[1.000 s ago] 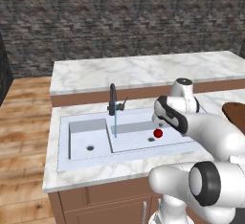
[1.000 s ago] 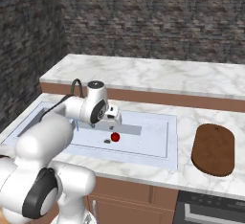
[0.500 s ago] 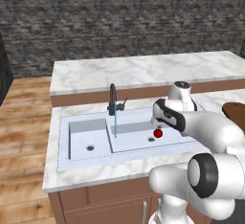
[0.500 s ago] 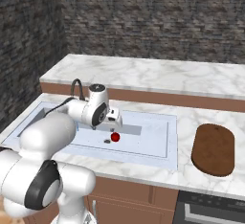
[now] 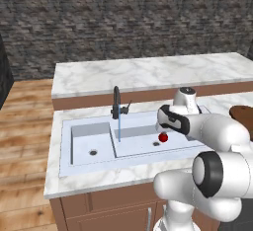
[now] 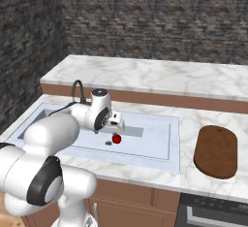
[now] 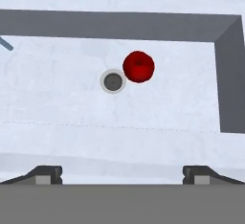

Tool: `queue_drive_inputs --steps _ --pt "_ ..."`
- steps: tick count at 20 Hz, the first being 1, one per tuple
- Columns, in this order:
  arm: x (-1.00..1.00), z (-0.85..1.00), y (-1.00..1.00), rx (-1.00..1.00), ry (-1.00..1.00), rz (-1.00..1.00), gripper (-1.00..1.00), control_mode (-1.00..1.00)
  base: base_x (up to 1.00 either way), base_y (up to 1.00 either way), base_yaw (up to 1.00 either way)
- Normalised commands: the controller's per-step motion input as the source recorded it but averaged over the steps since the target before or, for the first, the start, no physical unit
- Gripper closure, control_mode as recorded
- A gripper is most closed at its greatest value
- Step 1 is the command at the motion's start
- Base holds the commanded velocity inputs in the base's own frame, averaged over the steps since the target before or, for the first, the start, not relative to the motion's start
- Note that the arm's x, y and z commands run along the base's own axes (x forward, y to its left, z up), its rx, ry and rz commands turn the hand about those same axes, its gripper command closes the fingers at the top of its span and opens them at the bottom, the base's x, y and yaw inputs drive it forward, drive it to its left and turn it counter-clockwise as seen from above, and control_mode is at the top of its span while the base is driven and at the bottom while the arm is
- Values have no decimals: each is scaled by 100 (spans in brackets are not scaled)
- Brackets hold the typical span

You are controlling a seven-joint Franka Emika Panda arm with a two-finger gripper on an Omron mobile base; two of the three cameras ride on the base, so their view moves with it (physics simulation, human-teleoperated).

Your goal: Pick the apple from the sink and place it on the cutting board to airdry. Then turn off the sink faucet.

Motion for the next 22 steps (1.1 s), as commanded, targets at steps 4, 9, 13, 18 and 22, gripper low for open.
queue_drive_inputs --steps 4,9,13,18,22 --pt "1 -12 -8 1 0 0 -100 -100 0 0 0" --pt "6 -11 -3 1 0 0 -100 -100 0 0 0" --pt "16 -13 0 0 3 0 -100 -100 0 0 0" --pt "16 -10 0 1 3 0 -100 -100 0 0 0" --pt "13 -7 0 0 2 0 -100 -100 0 0 0"
